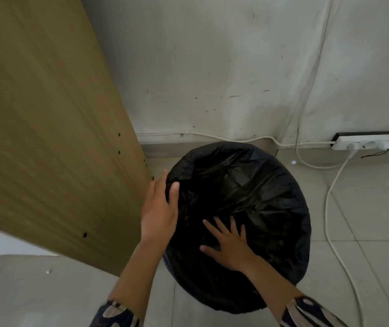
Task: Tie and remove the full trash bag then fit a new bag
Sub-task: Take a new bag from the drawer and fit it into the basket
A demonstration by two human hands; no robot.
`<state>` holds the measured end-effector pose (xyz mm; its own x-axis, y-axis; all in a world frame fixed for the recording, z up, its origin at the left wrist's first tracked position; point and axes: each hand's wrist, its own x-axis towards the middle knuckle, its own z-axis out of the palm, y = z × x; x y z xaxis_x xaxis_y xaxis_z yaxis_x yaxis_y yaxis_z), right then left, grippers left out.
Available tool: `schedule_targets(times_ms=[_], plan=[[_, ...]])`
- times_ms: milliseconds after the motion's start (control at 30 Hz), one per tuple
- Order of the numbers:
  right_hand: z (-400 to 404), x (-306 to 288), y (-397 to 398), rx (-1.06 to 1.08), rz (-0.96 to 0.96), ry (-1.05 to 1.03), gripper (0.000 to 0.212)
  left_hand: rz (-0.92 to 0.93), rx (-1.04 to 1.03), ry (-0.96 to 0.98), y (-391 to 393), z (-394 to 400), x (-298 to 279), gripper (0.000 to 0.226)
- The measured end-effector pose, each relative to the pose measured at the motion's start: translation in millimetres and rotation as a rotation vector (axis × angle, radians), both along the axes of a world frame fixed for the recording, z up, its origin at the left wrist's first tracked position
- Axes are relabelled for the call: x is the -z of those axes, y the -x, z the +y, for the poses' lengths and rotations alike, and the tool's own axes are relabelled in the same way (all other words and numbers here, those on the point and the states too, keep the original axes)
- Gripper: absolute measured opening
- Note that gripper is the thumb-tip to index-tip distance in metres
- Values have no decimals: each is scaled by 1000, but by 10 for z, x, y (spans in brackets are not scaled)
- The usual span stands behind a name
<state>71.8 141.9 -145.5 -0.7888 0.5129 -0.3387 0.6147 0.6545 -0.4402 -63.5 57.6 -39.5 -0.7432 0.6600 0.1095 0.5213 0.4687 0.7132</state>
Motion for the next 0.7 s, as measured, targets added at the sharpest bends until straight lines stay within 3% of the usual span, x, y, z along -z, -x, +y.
schedule_targets(times_ms=[33, 100, 167, 200, 333, 467, 533, 633, 700], plan=[[-26, 19, -23, 32, 107, -113, 86, 2, 11, 5, -4, -10, -9, 57], [-5, 14, -43, 138, 372, -411, 46, 43, 21, 10, 9, -22, -16, 58], [87, 54, -24, 191, 483, -646, 30, 79, 26, 16, 19, -22, -16, 57], [150, 77, 3, 184, 422, -678, 34, 80, 34, 22, 19, -24, -13, 57], [383, 112, 93, 146, -66, -415, 104, 58, 76, 16, 13, -52, 1, 57], [558, 155, 92, 140, -179, -203, 119, 53, 88, -17, 20, -81, 32, 57], [510, 157, 90, 151, 35, -269, 103, 39, 92, -24, 35, -79, 35, 58], [344, 177, 105, 192, 399, -428, 53, 16, 89, -32, 52, -69, 38, 58], [234, 238, 144, 148, 436, -397, 33, 8, 93, -34, 39, -70, 41, 59]])
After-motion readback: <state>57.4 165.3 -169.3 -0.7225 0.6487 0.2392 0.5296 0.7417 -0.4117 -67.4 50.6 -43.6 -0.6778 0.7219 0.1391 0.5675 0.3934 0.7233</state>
